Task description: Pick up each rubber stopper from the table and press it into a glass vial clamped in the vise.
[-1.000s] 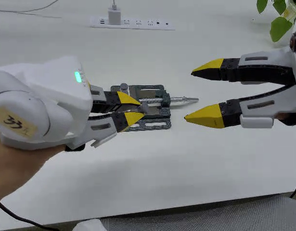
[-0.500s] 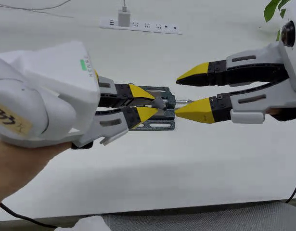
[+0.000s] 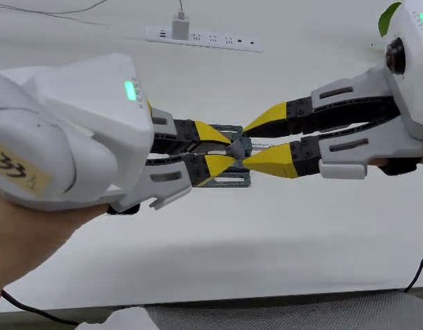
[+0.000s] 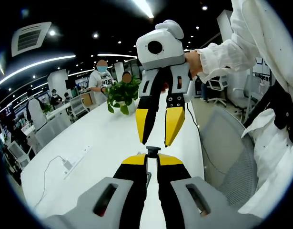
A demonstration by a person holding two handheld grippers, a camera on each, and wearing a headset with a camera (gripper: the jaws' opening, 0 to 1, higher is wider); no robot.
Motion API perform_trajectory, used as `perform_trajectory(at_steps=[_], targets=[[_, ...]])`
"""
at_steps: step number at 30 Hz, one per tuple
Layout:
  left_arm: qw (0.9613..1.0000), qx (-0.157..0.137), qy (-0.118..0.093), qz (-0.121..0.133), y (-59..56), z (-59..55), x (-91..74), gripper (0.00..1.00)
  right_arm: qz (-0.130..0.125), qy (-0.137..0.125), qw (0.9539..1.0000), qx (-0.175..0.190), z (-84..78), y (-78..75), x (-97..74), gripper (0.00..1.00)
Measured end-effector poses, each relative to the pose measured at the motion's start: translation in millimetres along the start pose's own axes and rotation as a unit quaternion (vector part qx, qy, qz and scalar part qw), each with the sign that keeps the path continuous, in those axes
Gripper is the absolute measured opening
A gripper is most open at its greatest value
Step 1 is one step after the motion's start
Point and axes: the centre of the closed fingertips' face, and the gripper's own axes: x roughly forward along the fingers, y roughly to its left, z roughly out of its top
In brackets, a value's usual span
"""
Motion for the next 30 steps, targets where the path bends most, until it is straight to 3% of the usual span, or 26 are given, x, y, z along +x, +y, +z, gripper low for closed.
perform_trajectory(at_steps=[30], targets=[[1.0000, -0.004, -0.001, -0.003, -2.3, 2.7, -1.6, 0.03, 0.008, 0.007, 0.9999, -0.011, 3.2, 4.1, 2.2, 0.08]])
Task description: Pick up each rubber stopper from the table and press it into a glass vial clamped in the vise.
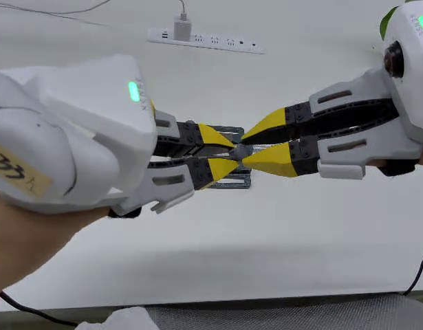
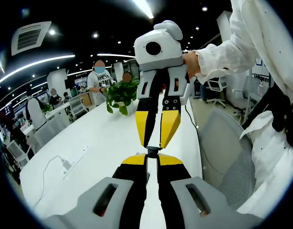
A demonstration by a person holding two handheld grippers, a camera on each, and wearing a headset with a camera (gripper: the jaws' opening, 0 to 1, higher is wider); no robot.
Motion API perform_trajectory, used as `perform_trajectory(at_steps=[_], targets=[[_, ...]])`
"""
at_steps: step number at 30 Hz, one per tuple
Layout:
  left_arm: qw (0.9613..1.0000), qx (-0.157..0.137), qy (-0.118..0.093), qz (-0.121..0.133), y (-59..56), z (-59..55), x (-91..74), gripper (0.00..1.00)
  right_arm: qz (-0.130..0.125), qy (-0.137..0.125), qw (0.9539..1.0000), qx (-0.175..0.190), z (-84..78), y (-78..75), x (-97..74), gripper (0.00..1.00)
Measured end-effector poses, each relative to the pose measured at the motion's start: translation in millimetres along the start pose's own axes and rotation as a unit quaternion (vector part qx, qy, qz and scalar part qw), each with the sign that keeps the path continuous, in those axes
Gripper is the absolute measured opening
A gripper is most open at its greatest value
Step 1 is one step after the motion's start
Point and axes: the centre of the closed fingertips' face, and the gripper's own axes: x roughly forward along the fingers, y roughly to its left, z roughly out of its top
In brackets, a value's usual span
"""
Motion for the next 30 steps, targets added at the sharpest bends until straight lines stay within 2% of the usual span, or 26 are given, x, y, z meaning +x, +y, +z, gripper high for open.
perform_trajectory(at_steps=[10, 23, 30], targets=[[1.0000, -0.001, 0.001, -0.002, -0.2, -1.1, 0.8, 0.03, 0.002, 0.004, 1.0000, 0.000, -1.2, 0.2, 1.3, 0.08], [0.9997, -0.023, -0.009, -0.006, -0.4, -1.5, -0.5, 0.03, 0.006, 0.003, 1.0000, -0.001, -3.0, -1.8, 0.6, 0.07], [0.9993, -0.033, -0.012, -0.008, -0.1, -2.4, -0.9, 0.03, 0.008, 0.004, 1.0000, -0.003, -7.9, -7.6, -3.3, 0.06]])
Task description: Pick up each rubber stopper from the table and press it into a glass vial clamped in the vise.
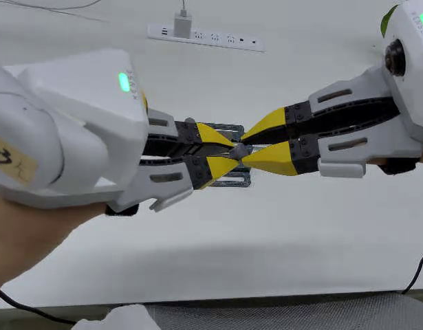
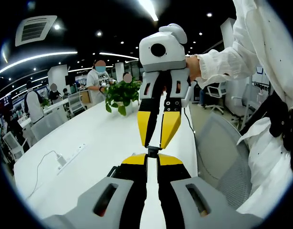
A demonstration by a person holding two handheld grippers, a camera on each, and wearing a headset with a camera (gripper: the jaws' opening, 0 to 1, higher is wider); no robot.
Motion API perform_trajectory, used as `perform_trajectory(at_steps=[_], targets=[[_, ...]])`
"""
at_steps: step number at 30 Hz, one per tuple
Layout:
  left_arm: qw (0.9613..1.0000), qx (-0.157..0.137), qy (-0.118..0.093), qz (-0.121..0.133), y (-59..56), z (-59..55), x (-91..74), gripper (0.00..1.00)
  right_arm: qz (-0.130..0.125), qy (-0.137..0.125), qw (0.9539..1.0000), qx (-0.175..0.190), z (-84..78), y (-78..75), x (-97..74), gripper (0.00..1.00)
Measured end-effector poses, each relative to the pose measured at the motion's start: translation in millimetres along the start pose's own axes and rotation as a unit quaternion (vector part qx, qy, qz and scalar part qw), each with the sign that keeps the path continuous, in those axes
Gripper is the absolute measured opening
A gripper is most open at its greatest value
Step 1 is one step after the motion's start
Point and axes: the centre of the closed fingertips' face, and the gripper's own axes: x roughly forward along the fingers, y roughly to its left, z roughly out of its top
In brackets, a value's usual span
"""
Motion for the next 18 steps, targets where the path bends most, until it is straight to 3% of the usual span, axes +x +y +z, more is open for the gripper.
perform_trajectory(at_steps=[18], targets=[[0.9999, -0.010, -0.006, -0.001, 2.2, -9.7, -1.0, 0.04, 0.006, 0.017, 0.9998, 0.006, -1.6, 0.3, 12.1, 0.06]])
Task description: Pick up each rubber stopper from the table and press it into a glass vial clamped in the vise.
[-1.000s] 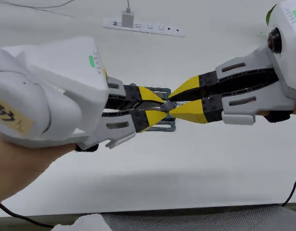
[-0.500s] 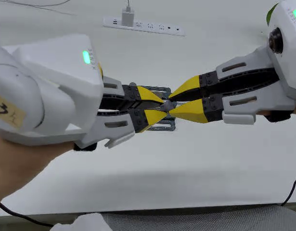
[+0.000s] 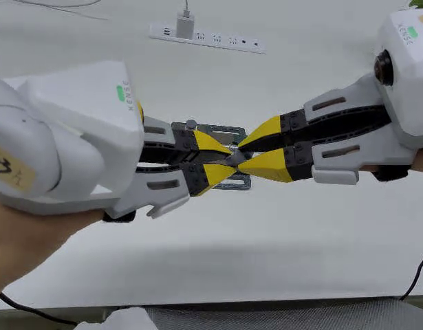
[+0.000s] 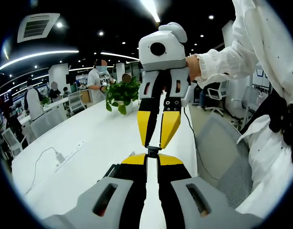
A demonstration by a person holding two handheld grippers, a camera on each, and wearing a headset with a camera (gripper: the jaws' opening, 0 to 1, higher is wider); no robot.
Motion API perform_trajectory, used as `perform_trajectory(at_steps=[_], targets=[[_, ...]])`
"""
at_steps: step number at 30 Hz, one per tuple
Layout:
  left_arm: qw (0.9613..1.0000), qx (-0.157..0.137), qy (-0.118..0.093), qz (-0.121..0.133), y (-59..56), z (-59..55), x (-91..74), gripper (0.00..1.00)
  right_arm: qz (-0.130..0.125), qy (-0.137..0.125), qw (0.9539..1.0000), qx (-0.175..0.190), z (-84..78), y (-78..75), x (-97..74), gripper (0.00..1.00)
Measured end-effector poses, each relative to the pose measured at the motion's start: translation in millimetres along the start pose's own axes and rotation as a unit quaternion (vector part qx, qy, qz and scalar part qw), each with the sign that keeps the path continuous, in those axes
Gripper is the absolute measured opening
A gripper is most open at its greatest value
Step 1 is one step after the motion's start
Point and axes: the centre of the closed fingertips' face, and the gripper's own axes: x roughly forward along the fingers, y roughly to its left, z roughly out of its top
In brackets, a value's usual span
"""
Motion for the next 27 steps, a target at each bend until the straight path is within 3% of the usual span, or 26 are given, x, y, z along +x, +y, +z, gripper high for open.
perform_trajectory(at_steps=[9, 15, 27], targets=[[1.0000, 0.009, 0.001, 0.000, -0.2, -4.4, -0.7, 0.04, 0.005, 0.003, 1.0000, 0.006, 1.0, 1.2, 5.6, 0.06], [0.9999, 0.005, 0.012, 0.001, -0.6, -14.8, -2.5, 0.07, 0.003, 0.000, 0.9999, 0.011, 4.1, -0.2, 5.7, 0.06], [0.9994, -0.009, 0.026, 0.020, 6.3, -33.1, -9.7, 0.24, -0.007, 0.001, 0.9998, 0.018, 4.8, -4.9, 5.7, 0.06]])
